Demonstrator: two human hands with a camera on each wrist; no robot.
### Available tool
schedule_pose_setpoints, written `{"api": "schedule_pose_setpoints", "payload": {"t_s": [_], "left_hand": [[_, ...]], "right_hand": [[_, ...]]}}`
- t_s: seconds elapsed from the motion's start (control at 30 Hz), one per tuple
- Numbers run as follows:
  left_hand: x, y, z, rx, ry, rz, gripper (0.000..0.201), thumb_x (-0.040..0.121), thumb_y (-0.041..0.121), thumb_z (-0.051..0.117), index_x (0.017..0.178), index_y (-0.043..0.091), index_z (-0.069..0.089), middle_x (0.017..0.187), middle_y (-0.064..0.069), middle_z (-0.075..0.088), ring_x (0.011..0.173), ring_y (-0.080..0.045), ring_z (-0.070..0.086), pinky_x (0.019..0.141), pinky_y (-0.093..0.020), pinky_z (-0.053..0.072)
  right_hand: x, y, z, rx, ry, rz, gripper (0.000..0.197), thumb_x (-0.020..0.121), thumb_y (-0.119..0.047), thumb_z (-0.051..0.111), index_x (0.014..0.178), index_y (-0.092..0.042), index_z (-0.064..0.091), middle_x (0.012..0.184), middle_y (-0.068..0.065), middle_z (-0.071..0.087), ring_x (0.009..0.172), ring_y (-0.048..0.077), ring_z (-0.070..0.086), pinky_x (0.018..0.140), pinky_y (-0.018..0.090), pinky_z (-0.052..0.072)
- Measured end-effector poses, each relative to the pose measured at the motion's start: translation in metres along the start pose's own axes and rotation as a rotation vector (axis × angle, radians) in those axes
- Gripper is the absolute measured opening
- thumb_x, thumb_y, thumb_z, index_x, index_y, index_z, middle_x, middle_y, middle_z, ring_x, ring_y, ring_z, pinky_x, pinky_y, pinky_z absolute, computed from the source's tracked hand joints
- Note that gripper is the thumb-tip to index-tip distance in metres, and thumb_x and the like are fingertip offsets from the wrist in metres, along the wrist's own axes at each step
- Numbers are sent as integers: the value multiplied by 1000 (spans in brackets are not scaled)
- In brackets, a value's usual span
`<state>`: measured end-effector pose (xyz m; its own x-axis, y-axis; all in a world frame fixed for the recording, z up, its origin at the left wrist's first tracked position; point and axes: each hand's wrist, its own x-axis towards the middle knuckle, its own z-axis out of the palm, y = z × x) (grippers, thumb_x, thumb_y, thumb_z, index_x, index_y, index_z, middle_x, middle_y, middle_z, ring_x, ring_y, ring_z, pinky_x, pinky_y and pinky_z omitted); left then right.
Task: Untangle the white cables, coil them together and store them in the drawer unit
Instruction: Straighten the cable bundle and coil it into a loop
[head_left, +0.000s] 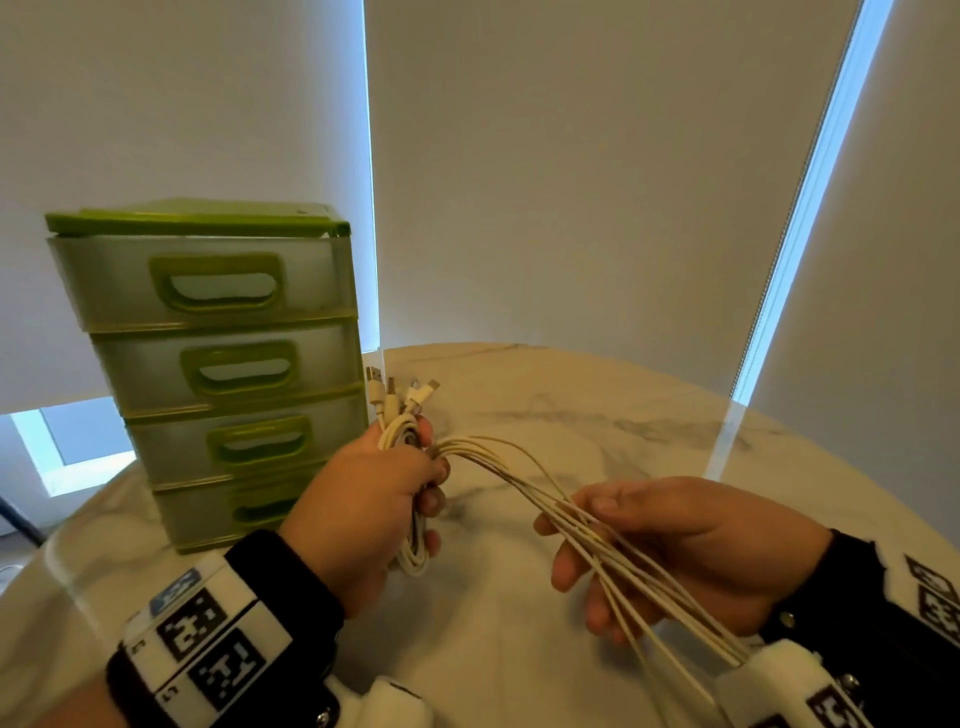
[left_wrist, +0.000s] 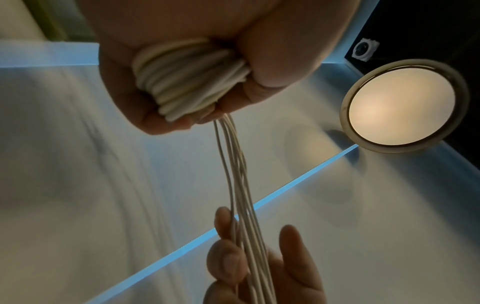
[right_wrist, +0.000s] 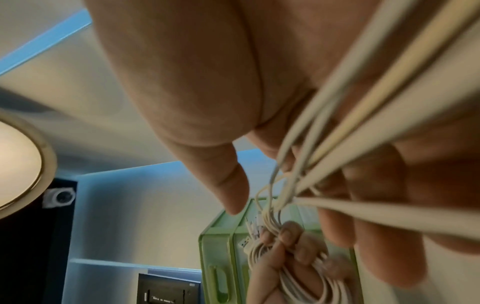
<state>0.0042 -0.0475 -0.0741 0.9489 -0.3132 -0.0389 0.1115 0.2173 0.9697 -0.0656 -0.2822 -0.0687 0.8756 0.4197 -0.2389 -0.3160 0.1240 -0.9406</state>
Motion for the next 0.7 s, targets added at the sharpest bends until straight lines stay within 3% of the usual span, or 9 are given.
{"api": "schedule_pose_setpoints", "payload": {"t_s": [0.07,0.13,0.23,0.3,0.47,0.63,0.7], "left_hand": [[0,0,-1,22,5,-14,26,89,-4,46,88,21,52,75,-9,48,55,-17,41,50,-30,37],[0,-3,-2,99,-2,-40,25,89,-3,48,86,21,53,73,-8,48,56,-18,42,50,-30,36],[-1,-8,-2,238,-30,-97,23,88,0,50,83,22,55,69,-6,47,58,-18,43,50,-28,37],[-3,-10,-1,296,-50,-143,22,88,0,49,82,21,53,66,-4,45,57,-18,42,49,-26,36],[-4,-12,3,412,-13,-107,21,89,0,46,78,18,50,65,-5,44,56,-19,41,47,-25,33],[-6,-6,0,466,50,-26,18,89,4,46,80,19,51,65,-3,44,58,-19,40,51,-28,31],[-6,-2,-2,471,85,-4,17,89,8,44,80,21,49,66,-4,44,59,-21,41,57,-33,36]], "right_hand": [[0,-1,-1,-16,67,-43,68,65,-30,87,118,4,63,107,31,63,83,40,67,71,45,57],[1,-3,2,-38,233,-112,68,56,-31,92,111,1,68,107,27,65,89,40,65,71,43,56],[5,-4,14,-167,535,-244,51,62,-33,84,107,-12,70,111,15,67,98,27,66,81,40,52],[6,-6,27,-175,623,-319,47,64,-37,82,104,-15,69,110,8,68,107,25,63,87,42,48],[2,-39,62,-137,607,-390,36,73,-47,71,93,-17,66,99,6,62,94,22,56,78,37,42],[-7,-95,76,-15,579,-386,35,89,-48,54,97,-15,59,100,9,58,99,26,55,80,36,42],[-13,-111,73,7,618,-413,35,91,-48,52,100,-14,59,100,9,60,100,27,58,81,37,44]]}}
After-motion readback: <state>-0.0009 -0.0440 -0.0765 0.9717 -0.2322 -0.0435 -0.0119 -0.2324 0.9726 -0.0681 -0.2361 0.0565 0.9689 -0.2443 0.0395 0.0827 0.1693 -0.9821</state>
